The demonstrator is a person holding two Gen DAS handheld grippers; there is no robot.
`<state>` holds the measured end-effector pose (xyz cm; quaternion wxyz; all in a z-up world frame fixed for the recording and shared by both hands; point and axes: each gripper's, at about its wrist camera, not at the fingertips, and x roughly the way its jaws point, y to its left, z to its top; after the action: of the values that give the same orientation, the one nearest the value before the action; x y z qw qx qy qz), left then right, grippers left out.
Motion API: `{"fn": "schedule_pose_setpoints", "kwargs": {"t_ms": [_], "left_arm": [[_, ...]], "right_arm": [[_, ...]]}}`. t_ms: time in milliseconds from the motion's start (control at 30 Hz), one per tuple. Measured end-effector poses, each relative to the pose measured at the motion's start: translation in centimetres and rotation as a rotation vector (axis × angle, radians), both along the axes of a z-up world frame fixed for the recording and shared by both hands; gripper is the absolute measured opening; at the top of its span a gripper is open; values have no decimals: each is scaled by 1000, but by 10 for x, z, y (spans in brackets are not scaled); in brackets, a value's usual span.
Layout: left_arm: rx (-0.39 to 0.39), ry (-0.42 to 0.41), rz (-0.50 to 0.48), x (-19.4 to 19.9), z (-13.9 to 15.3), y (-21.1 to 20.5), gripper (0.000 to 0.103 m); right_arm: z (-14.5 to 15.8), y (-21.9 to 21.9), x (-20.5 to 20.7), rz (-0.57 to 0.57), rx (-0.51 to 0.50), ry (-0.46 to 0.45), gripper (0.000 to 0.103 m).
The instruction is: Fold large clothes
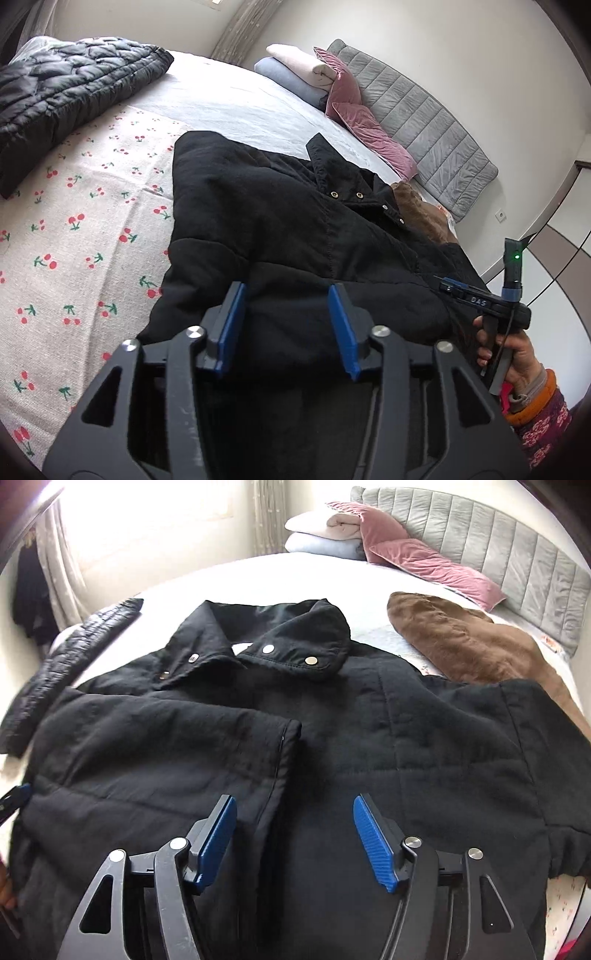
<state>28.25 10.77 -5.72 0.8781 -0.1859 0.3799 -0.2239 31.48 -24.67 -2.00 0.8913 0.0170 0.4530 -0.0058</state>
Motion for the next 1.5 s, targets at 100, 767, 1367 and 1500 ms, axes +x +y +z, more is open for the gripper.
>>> {"fn": "schedule_pose_setpoints", "kwargs": {"t_ms": [100,767,1367,1500], "left_arm": [[107,-16,20,-7,20,-15,90],[265,-30,126,-94,40,-50,102],[96,30,108,-86,9,-50,102],[107,42,91,-85,4,-55,102]], "right_arm": [[16,-14,-22,-1,31,-5,76],[33,-199,-146,-378,248,-50,85],[-11,-402,-213,-871,468,-176,85],[-23,-423,-219,-930,581,-228,85]]}}
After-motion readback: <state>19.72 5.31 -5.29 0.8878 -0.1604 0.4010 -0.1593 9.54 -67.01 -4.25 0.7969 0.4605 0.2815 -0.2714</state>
